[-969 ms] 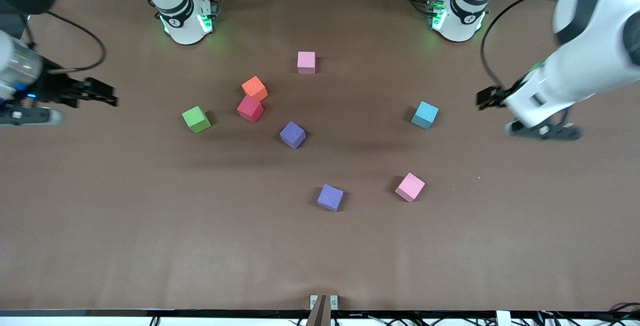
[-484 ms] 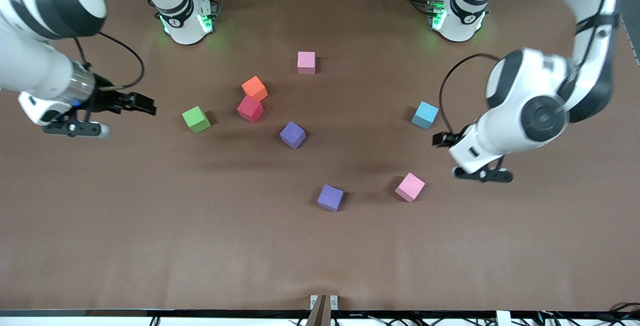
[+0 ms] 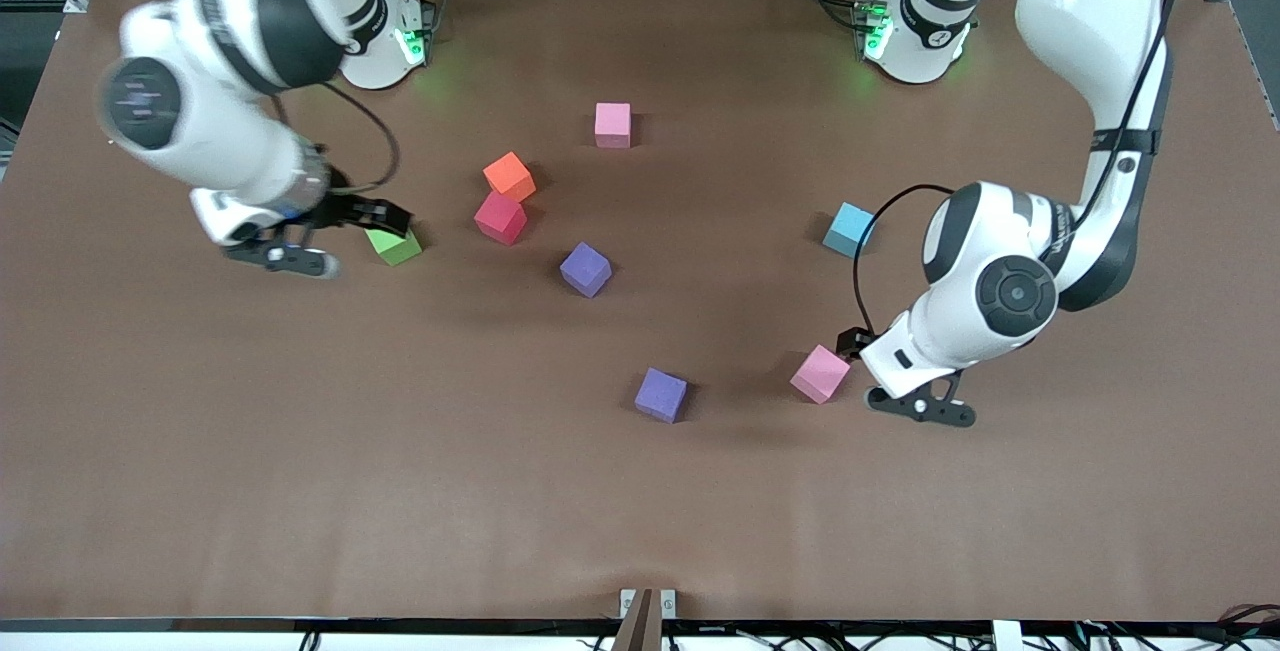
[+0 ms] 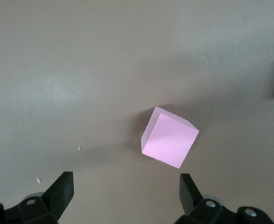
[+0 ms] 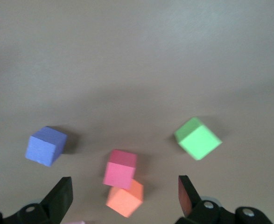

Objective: Arrange blocks into number 1
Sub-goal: 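Grasp the pink block with the left gripper while the right gripper grasps purple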

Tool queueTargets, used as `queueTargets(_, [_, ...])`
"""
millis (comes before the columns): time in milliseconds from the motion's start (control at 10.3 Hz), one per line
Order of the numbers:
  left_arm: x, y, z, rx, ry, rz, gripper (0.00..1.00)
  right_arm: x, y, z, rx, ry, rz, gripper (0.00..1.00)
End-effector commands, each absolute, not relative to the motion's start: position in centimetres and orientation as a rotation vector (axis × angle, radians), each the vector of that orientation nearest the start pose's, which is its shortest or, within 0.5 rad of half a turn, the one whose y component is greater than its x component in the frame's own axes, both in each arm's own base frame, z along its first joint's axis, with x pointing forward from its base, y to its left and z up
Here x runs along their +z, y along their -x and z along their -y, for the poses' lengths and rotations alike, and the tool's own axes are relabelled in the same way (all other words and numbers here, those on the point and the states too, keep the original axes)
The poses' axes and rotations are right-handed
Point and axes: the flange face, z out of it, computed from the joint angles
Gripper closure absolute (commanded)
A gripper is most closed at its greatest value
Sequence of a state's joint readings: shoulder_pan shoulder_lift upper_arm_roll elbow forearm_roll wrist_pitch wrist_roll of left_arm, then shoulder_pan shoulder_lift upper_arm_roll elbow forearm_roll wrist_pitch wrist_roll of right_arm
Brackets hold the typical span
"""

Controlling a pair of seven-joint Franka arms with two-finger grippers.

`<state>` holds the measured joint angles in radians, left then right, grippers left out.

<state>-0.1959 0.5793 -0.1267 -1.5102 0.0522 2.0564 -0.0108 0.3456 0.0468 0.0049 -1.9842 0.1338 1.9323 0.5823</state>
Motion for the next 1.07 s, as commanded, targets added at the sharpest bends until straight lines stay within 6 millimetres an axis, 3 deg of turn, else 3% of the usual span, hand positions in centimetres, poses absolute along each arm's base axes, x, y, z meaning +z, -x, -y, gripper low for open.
queueTargets(0, [31.0, -67.7, 23.1, -0.009, 3.054, -0.799, 0.00, 38.7, -50.3, -28.0, 0.187, 3.003, -0.676, 0.00])
queueTargets(291, [29.3, -66.3, 27.0, 0.012, 3.005, -0.966, 0.00, 32.3, -48.4, -36.4, 0.149, 2.950, -0.896, 0.00])
queueTargets(484, [27.7, -65.8, 27.7, 0.045, 2.977, -1.001, 0.00, 29.5, -48.4, -38.0, 0.154, 2.886, -1.044, 0.00])
queueTargets(775, [25.3, -66.2, 27.0, 0.045, 2.950, -1.007, 0.00, 25.5, -48.0, -40.3, 0.136, 2.814, -1.095, 0.00])
queueTargets(969, [23.8, -66.4, 26.8, 0.049, 2.971, -0.990, 0.00, 24.2, -48.2, -41.4, 0.143, 2.825, -1.086, 0.00])
